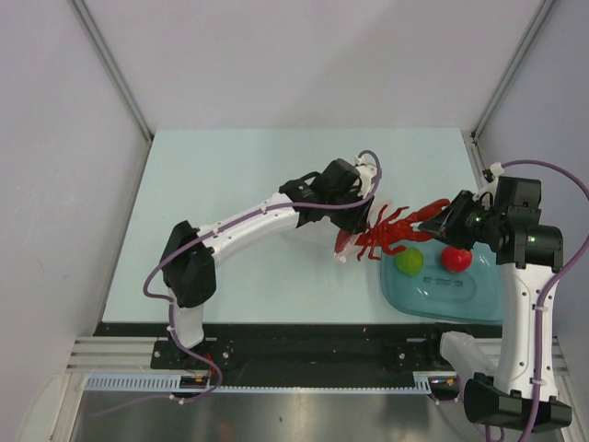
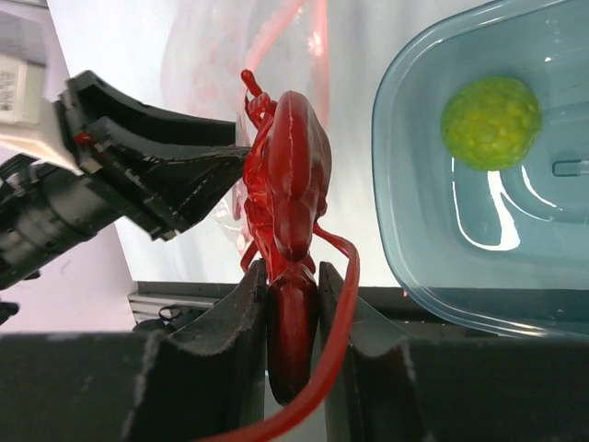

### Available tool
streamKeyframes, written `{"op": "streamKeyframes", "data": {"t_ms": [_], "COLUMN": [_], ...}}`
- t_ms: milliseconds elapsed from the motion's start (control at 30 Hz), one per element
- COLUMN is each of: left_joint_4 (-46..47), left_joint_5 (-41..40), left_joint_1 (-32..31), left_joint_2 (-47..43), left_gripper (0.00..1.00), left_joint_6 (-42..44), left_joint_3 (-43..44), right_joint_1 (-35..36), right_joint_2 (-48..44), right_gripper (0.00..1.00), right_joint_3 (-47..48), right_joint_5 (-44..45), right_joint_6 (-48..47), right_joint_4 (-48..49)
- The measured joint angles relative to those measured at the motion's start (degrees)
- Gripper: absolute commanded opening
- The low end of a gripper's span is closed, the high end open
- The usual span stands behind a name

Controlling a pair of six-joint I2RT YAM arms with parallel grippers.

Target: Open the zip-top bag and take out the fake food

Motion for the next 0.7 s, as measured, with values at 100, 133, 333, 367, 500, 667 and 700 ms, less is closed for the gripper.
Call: {"op": "streamKeyframes", "data": {"t_ms": [100,133,333,367,500,667,700], "left_joint_4": [0.68,0.63,0.76,0.68,-0.87,-3.13,-3.19], "left_joint_5": [0.81,0.96,0.55,0.04,-3.76,-10.01,-11.21], "left_joint_1": [0.20,0.26,0.48,0.63,1.07,2.75,3.26], "left_joint_2": [0.00,0.00,0.00,0.00,-0.13,-0.76,-1.01], "left_gripper": [0.22,0.17,0.00,0.00,0.00,0.00,0.00], "left_joint_6": [-0.11,-0.17,-0.31,-0.28,-0.22,0.70,1.14], "left_joint_3": [-1.77,-2.10,-2.36,-2.36,-2.32,-2.43,-2.71], "right_joint_1": [0.00,0.00,-0.02,-0.02,-0.04,-0.74,-0.87], "right_joint_2": [-0.50,-0.59,-0.85,-0.85,-0.94,-2.08,-2.62], "right_gripper": [0.00,0.00,0.00,0.00,0.00,0.00,0.00], "right_joint_3": [-0.15,-0.33,-0.85,-0.85,-0.83,0.28,0.50], "right_joint_5": [-0.33,-0.50,-0.81,-0.72,0.55,2.71,2.97], "right_joint_6": [0.55,0.83,1.27,1.25,0.96,0.68,0.59], "right_joint_4": [0.09,0.15,0.13,0.09,-0.96,-1.88,-1.81]}}
